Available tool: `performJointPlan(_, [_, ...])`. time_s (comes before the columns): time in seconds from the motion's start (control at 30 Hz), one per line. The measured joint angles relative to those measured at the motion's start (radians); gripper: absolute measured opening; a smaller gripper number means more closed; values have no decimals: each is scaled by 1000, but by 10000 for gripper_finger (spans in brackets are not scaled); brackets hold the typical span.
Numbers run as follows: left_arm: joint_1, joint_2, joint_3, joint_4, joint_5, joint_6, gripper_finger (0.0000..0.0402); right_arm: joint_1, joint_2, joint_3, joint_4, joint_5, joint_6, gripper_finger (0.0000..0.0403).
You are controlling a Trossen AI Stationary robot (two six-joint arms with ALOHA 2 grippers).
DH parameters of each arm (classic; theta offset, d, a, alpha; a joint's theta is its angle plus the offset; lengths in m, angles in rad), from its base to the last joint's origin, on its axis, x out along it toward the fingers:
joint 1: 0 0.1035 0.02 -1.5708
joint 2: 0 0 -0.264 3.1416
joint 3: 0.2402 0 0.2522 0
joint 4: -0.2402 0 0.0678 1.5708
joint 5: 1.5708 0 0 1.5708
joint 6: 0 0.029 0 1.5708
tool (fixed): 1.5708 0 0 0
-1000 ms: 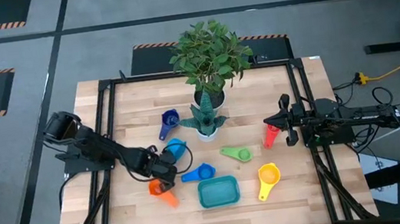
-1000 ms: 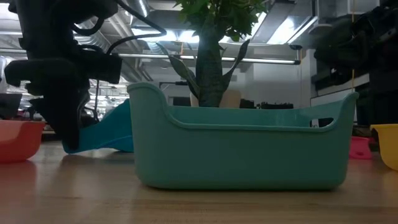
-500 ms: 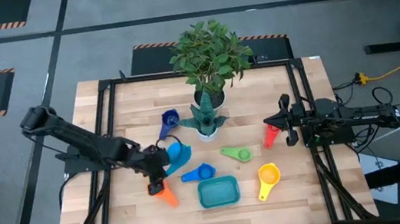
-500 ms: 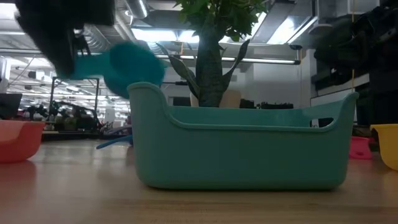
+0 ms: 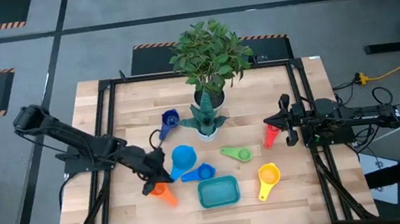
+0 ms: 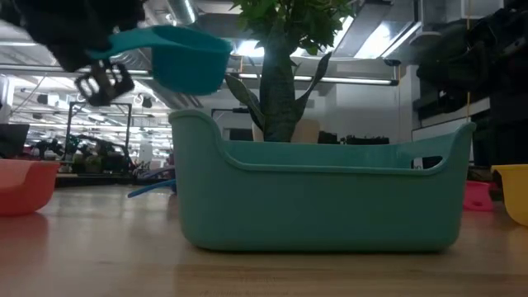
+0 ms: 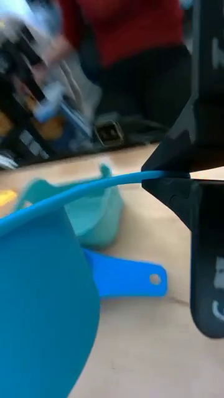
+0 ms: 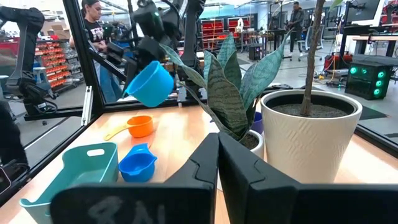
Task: Nest measuring cups in basket
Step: Prepare the light blue measuring cup
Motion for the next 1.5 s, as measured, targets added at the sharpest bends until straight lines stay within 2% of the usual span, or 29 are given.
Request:
performJointPlan(0.2, [56, 0, -206, 337, 20, -122, 0, 0, 0, 0, 0, 0, 0, 16])
performJointPlan(0.4, [120, 0, -297, 477, 23, -199, 0, 0, 0, 0, 0, 0, -1, 16])
performJointPlan(0.67, [143, 28, -283, 502, 33, -220, 0, 0, 0, 0, 0, 0, 0, 16])
performJointPlan(1.1, [143, 242, -235, 563, 78, -306, 0, 0, 0, 0, 0, 0, -1, 17])
performJointPlan(1.5, [143, 370, -231, 573, 77, -480, 0, 0, 0, 0, 0, 0, -1, 17])
